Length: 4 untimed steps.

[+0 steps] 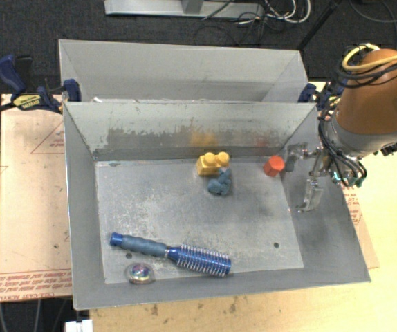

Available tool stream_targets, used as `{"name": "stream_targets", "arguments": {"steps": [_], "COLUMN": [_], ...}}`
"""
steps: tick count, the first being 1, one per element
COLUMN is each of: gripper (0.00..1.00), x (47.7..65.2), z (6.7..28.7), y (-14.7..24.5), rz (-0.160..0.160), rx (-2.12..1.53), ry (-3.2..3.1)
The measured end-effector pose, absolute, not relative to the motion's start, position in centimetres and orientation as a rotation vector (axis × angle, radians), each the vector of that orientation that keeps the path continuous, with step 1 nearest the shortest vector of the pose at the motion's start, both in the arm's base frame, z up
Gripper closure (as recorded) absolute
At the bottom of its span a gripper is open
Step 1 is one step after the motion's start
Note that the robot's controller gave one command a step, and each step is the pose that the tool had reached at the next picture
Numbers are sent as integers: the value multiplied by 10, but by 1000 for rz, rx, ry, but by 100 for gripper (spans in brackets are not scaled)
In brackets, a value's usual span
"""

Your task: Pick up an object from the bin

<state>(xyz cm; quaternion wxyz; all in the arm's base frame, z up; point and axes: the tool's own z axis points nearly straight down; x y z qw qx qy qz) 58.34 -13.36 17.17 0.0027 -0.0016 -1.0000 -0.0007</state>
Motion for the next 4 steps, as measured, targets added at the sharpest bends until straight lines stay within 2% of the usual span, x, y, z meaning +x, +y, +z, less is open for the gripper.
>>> {"name": "stream_targets", "arguments": {"steps": [1,2,3,4], "gripper": [0,0,0,0], "x": [648,651,652,657], "z": [79,70,71,71], "y": [-54,-4,12,6], "rz": [-6,-2,-1,-2], "rx": [237,288,378,174], "ry": [-3134,-3131,-3123,-3142]}}
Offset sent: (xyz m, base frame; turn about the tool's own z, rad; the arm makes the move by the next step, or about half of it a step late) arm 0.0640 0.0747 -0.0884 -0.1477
